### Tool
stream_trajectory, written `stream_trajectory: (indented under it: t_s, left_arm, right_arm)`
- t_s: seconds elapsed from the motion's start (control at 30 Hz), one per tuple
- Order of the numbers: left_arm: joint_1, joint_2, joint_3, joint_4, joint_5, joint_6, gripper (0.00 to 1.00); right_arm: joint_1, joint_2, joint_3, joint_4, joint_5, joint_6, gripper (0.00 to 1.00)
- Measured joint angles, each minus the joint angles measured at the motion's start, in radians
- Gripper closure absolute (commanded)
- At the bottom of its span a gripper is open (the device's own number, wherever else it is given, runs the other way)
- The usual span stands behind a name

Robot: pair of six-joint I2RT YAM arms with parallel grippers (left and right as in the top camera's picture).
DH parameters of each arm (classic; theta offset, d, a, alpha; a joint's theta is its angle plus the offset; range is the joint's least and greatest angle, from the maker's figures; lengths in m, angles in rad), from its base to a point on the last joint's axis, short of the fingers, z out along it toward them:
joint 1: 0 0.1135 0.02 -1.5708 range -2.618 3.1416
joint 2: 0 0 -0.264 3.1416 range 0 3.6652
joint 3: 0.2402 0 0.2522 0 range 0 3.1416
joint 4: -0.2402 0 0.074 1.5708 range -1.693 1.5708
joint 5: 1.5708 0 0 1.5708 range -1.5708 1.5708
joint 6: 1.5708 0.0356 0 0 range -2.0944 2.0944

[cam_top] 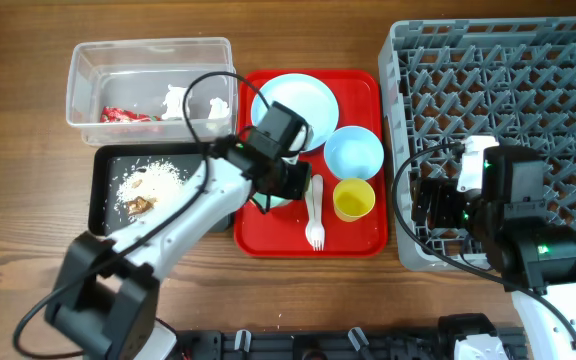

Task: Sort waste into correct bins and load items into the dishwasher rack
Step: 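Set the emptied green bowl back on the red tray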

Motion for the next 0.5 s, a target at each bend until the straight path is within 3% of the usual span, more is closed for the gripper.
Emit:
stream_trajectory:
  t_s: [0.13, 0.33, 0.37, 0.4, 0.43, 0.5]
  left_arm:
    - [-0.01, 0.054, 0.0, 0.048, -0.044, -0.024, 0.7]
    - [-0.01, 0.059, 0.0, 0.058, -0.062, -0.029, 0.62]
    - [-0.01, 0.059, 0.0, 0.057, -0.062, -0.029, 0.55]
    - [-0.01, 0.056, 0.0, 0.057, -0.061, -0.029, 0.34]
    - [-0.01, 0.047, 0.0, 0.055, -0.057, -0.031, 0.25]
    - [-0.01, 0.019, 0.0, 0.06, -0.043, -0.029, 0.23]
  right_arm:
    - [0.0, 0.0, 0.0, -0.004, 0.0, 0.0, 0.0]
    - [0.0, 0.0, 0.0, -0.011, 0.0, 0.0, 0.0]
    - [0.0, 0.0, 0.0, -0.011, 0.0, 0.0, 0.0]
    - [0.0, 0.0, 0.0, -0.012, 0.0, 0.0, 0.0]
    - [0.0, 0.0, 0.0, -0.012, 0.0, 0.0, 0.0]
    - [0.0, 0.0, 0.0, -0.014, 0.0, 0.0, 0.0]
